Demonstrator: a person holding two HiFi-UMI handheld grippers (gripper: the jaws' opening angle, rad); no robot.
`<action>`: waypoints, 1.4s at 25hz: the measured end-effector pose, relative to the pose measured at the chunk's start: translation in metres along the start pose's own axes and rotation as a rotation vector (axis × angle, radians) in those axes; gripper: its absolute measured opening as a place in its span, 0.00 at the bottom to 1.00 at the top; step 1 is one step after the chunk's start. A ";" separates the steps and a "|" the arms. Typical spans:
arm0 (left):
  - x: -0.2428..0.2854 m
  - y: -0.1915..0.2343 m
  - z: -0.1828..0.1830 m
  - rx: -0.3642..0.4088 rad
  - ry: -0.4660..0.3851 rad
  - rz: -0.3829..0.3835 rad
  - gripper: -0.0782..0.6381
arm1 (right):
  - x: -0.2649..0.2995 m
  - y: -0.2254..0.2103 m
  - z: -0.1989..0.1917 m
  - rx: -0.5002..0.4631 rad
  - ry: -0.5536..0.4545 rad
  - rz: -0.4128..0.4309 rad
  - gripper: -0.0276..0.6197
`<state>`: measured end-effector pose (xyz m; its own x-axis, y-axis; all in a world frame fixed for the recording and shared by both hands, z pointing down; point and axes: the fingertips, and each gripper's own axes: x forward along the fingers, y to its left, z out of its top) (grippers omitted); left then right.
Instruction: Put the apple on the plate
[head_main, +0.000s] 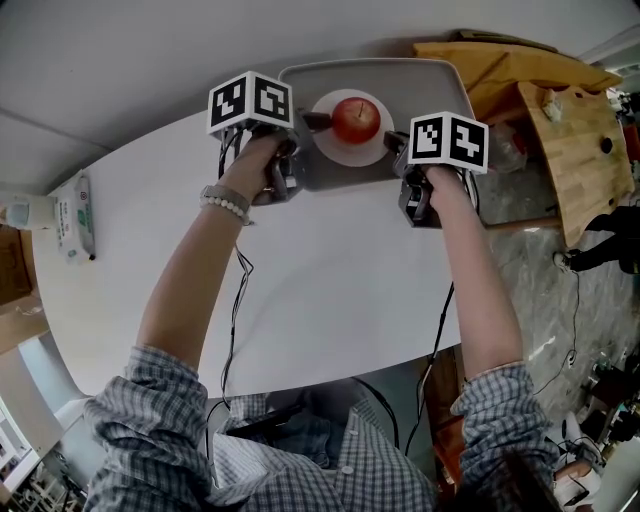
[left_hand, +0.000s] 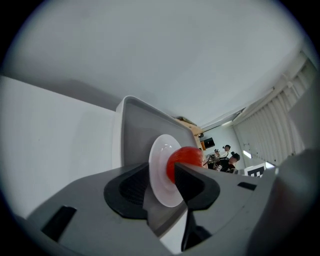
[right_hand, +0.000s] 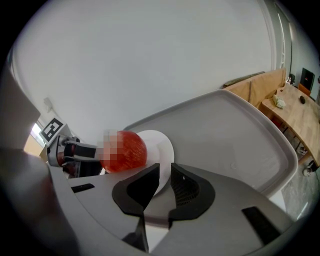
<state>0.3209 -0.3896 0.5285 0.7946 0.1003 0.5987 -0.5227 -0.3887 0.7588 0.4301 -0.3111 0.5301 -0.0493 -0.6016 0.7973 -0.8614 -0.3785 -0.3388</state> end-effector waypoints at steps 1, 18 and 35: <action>-0.001 0.000 0.000 -0.020 -0.008 -0.011 0.31 | -0.001 0.000 0.000 -0.001 -0.002 0.001 0.12; -0.008 0.000 0.000 -0.164 -0.052 -0.083 0.31 | -0.002 0.001 -0.009 -0.043 0.025 -0.029 0.12; -0.009 0.003 0.001 -0.154 -0.038 -0.097 0.31 | 0.001 -0.005 -0.005 -0.015 0.021 -0.075 0.09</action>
<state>0.3128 -0.3928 0.5255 0.8533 0.0942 0.5129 -0.4819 -0.2334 0.8446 0.4318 -0.3060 0.5353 0.0049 -0.5569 0.8306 -0.8704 -0.4113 -0.2707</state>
